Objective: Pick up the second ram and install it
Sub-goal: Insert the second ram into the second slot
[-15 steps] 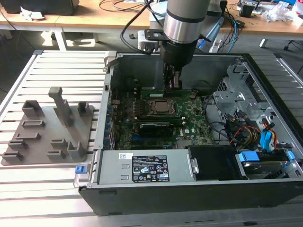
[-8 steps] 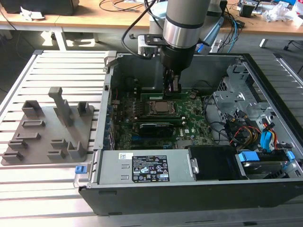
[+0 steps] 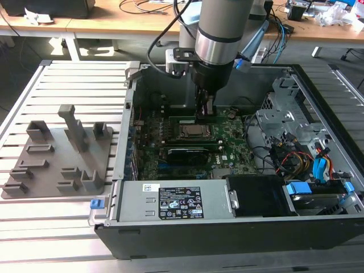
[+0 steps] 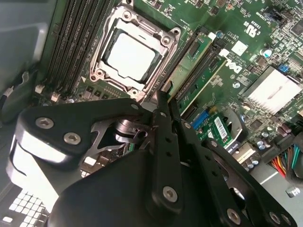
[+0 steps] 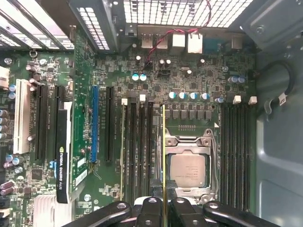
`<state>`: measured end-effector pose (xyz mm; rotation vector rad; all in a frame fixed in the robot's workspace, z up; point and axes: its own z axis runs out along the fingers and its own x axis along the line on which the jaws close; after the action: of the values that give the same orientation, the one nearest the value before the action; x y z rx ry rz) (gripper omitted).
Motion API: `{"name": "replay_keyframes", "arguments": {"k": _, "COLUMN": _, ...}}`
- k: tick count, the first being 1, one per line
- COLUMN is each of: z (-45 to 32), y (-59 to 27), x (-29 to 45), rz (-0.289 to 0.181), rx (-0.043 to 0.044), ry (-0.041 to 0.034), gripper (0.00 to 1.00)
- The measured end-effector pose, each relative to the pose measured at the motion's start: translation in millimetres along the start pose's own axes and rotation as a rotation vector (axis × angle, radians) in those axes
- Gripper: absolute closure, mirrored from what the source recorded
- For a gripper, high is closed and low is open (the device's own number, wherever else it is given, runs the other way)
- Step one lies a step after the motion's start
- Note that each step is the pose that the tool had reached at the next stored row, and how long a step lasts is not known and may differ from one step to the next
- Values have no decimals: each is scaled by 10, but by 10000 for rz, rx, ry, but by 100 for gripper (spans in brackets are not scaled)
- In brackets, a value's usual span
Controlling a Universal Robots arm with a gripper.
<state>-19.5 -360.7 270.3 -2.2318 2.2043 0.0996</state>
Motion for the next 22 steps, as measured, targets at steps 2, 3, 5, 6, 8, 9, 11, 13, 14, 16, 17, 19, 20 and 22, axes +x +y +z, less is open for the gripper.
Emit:
{"name": "replay_keyframes", "arguments": {"k": 2, "z": 39, "y": -2, "x": 2, "rz": 0, "rx": 0, "ry": -1, "gripper": 86}}
{"name": "replay_keyframes", "arguments": {"k": 3, "z": 60, "y": -2, "x": 3, "rz": 0, "rx": 0, "ry": 0, "gripper": 86}}
{"name": "replay_keyframes", "arguments": {"k": 5, "z": 108, "y": -4, "x": 2, "rz": 1, "rx": 0, "ry": 1, "gripper": 86}}
{"name": "replay_keyframes", "arguments": {"k": 6, "z": 126, "y": -2, "x": -8, "rz": 3, "rx": 0, "ry": 2, "gripper": 86}}
{"name": "replay_keyframes", "arguments": {"k": 8, "z": 183, "y": 35, "x": -30, "rz": 0, "rx": 1, "ry": -1, "gripper": 86}}
{"name": "replay_keyframes", "arguments": {"k": 9, "z": 202, "y": 40, "x": -14, "rz": -1, "rx": -1, "ry": 2, "gripper": 86}}
{"name": "replay_keyframes", "arguments": {"k": 11, "z": 220, "y": 43, "x": 118, "rz": 7, "rx": 0, "ry": 0, "gripper": 86}}
{"name": "replay_keyframes", "arguments": {"k": 13, "z": 235, "y": 43, "x": 190, "rz": 62, "rx": 4, "ry": -4, "gripper": 86}}
{"name": "replay_keyframes", "arguments": {"k": 14, "z": 240, "y": 43, "x": 191, "rz": 154, "rx": 8, "ry": -8, "gripper": 86}}
{"name": "replay_keyframes", "arguments": {"k": 16, "z": 250, "y": 42, "x": 192, "rz": 431, "rx": 20, "ry": -16, "gripper": 86}}
{"name": "replay_keyframes", "arguments": {"k": 17, "z": 254, "y": 42, "x": 194, "rz": 472, "rx": 22, "ry": -16, "gripper": 86}}
{"name": "replay_keyframes", "arguments": {"k": 19, "z": 271, "y": 46, "x": 209, "rz": 468, "rx": 23, "ry": -19, "gripper": 86}}
{"name": "replay_keyframes", "arguments": {"k": 20, "z": 280, "y": 46, "x": 212, "rz": 457, "rx": 22, "ry": -17, "gripper": 86}}
{"name": "replay_keyframes", "arguments": {"k": 22, "z": 307, "y": 44, "x": 214, "rz": 285, "rx": 14, "ry": -9, "gripper": 86}}
